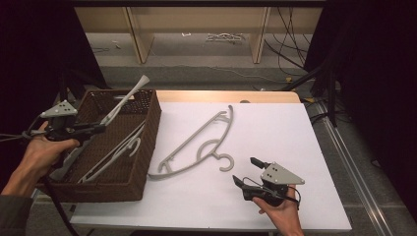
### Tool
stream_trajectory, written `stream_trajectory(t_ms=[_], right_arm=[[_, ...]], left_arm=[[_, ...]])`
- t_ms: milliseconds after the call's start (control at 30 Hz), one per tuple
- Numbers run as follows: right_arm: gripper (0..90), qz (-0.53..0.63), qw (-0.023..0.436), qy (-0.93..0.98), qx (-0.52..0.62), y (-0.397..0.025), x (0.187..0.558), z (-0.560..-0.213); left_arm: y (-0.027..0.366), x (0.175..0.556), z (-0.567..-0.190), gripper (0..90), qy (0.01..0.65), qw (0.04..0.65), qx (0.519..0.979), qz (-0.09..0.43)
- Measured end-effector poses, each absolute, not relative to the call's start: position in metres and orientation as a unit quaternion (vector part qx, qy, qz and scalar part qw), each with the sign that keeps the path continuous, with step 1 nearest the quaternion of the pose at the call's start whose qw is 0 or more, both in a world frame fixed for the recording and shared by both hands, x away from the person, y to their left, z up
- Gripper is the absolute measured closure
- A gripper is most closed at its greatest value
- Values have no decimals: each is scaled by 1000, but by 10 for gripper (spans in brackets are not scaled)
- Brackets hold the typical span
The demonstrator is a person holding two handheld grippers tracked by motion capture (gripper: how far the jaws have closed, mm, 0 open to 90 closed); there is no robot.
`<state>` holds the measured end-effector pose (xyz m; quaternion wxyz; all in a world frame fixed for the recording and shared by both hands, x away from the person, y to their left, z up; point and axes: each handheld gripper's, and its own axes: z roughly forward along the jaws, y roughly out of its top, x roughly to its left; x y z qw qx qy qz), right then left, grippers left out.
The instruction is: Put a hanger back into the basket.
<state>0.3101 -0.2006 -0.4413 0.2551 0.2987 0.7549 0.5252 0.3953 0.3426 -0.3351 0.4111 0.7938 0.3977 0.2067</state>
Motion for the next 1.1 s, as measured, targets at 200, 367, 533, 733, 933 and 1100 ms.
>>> stream_trajectory(t_ms=[200, 367, 533, 733, 933, 1100], right_arm=[[205, 525, 255, 755, 298, -200, 310, -442], [205, 521, 247, 760, 300, -199, 310, -442], [205, 517, 250, 762, 299, -200, 310, -441], [206, 521, 251, 760, 296, -199, 310, -442], [206, 522, 251, 760, 296, -199, 311, -442], [206, 522, 250, 760, 296, -199, 311, -442]], left_arm=[[346, 393, -342, 824, 398, 402, 798, 208], [348, 392, -348, 824, 390, 390, 808, 206], [350, 391, -356, 823, 391, 378, 816, 198], [350, 394, -365, 822, 377, 341, 841, 186], [341, 396, -371, 822, 374, 327, 849, 179], [332, 400, -379, 821, 384, 315, 851, 173]])
